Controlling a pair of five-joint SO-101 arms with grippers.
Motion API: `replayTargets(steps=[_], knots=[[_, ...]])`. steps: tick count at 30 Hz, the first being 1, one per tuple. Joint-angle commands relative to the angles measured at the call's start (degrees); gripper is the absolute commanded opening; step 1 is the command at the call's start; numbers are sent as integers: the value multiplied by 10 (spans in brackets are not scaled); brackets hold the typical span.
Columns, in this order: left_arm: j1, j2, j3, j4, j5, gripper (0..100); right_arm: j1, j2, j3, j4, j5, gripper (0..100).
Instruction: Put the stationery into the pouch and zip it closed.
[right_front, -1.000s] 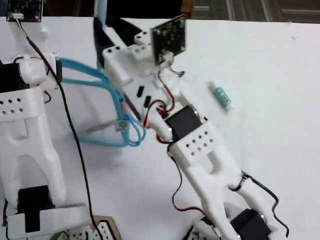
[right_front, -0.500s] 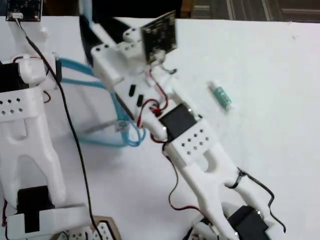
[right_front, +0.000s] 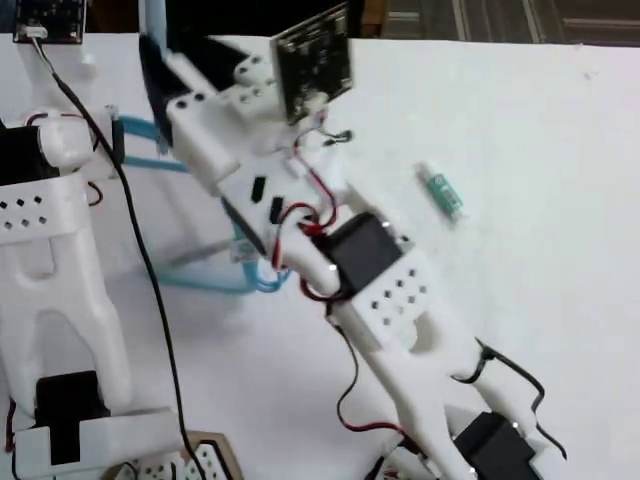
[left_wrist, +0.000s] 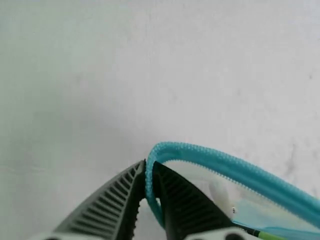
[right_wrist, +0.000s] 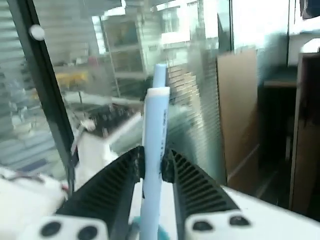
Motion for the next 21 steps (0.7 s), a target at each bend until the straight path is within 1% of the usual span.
replayTargets(steps=[1, 5, 10, 16, 21], knots=[[-1, 66, 10, 19, 1, 22, 11, -14, 42, -11, -27, 17], [1, 66, 10, 19, 1, 22, 29, -25, 102, -54, -27, 17], [1, 66, 10, 18, 1, 22, 30, -28, 157, -60, -26, 17], [1, 66, 10, 18, 1, 22, 28, -34, 185, -47, -26, 18], [1, 66, 10, 17, 1, 22, 1, -72, 186, -6, -26, 18]])
